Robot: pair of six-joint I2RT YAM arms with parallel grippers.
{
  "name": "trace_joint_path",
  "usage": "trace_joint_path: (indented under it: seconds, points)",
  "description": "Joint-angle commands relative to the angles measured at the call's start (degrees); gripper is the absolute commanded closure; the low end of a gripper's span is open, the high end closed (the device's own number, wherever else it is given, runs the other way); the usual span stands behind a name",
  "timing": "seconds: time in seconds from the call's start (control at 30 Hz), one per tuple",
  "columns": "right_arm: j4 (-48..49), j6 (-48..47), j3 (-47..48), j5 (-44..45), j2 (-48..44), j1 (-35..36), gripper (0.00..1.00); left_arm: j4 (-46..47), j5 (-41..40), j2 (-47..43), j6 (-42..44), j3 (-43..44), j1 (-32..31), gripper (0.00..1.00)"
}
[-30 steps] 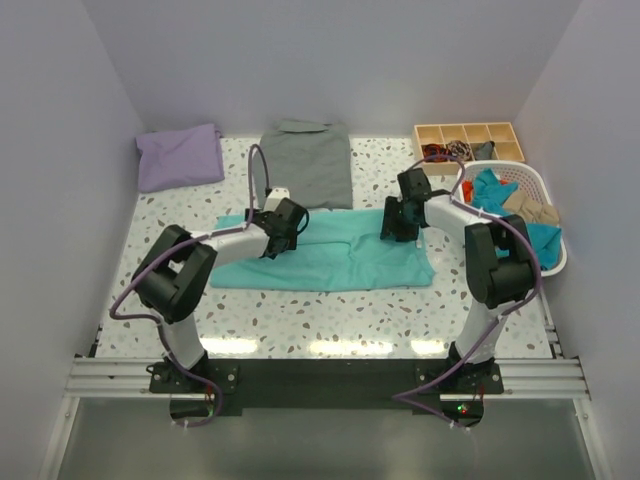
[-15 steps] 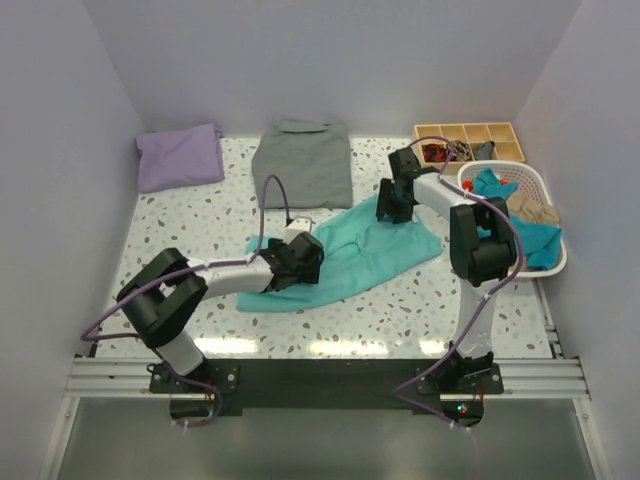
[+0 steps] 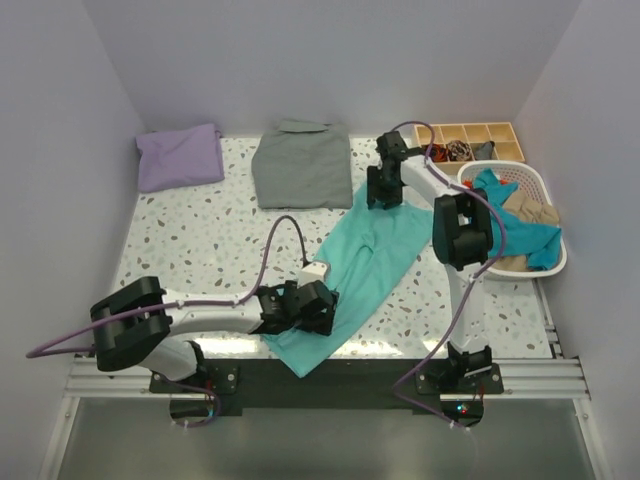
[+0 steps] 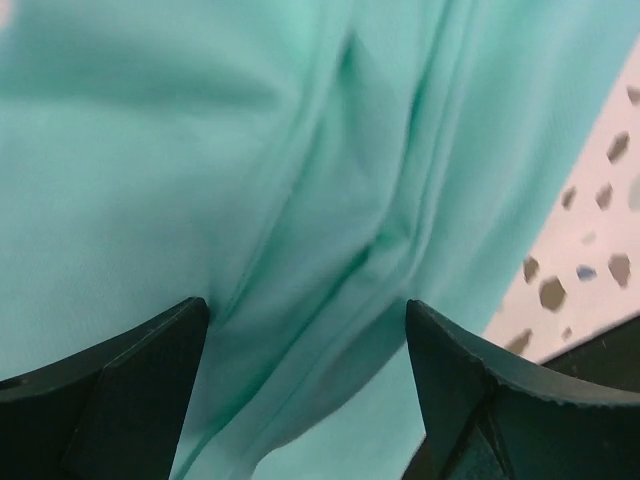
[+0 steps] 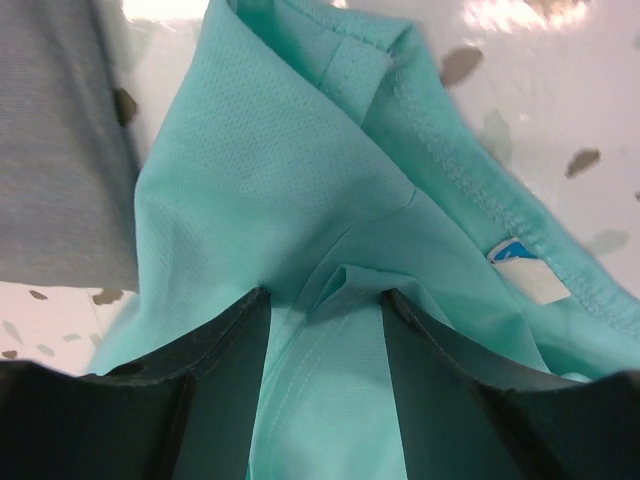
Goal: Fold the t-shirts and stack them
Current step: Fold the tshirt
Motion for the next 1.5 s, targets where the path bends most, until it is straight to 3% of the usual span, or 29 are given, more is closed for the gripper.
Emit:
trace_joint_path:
  seconds: [0.0,0.13,0.27,0.47,0.53,0.77,0.87,0.97,1.1,1.23,1.47]
  points:
    - [-2.9,-5.9,7.2,-5.1,3.4,1.4,0.48,-15.2,12.0,2.2,-6.5,-1.9,-5.1,0.15]
    - [-0.2,-8.0,6.9,-3.2,-1.2,1.4,0.47,-23.4,-0.9,-0.3,-4.8,6.1,-4.8,0.1]
    - [1.7,-8.7,2.5,0.9,-12.1,1.3,0.45,-27.8,-11.3,-0.2,-0.2,12.4,2.8,0.08]
    - [0.8,-7.3,-7.4,9.2,-23.6,1.3,0.45,-20.3,-20.1,0.9,14.0,19.7,13.8,0.07]
    - [1.6,-5.7,-11.2,9.1,-27.5,1.2,0.44,-15.0,-18.5,2.7,20.4,21.8,15.7,0.07]
    - [5.4,1.3,-28.9,2.1,-33.4,1.3,0.45,-8.3,-13.8,11.0,30.6,28.4,17.6,0.07]
    - [8.9,4.2,-34.4,0.9,-33.8,1.3,0.45,-1.5,-8.3,14.5,35.0,28.9,19.0,0.07]
    - [10.9,6.0,-37.2,1.1,-33.4,1.2,0.45,-1.0,-1.3,19.2,36.8,33.5,21.7,0.1]
    - [11.6,6.3,-37.7,3.1,-31.8,1.3,0.45,2.6,1.5,22.1,39.3,36.6,22.9,0.1]
    - [10.6,6.0,-34.9,4.4,-27.7,1.3,0.45,-1.4,1.7,26.6,39.8,41.7,23.4,0.1]
    - [8.4,6.4,-28.8,7.5,-19.7,1.2,0.45,0.2,6.7,27.9,35.5,38.0,23.5,0.11]
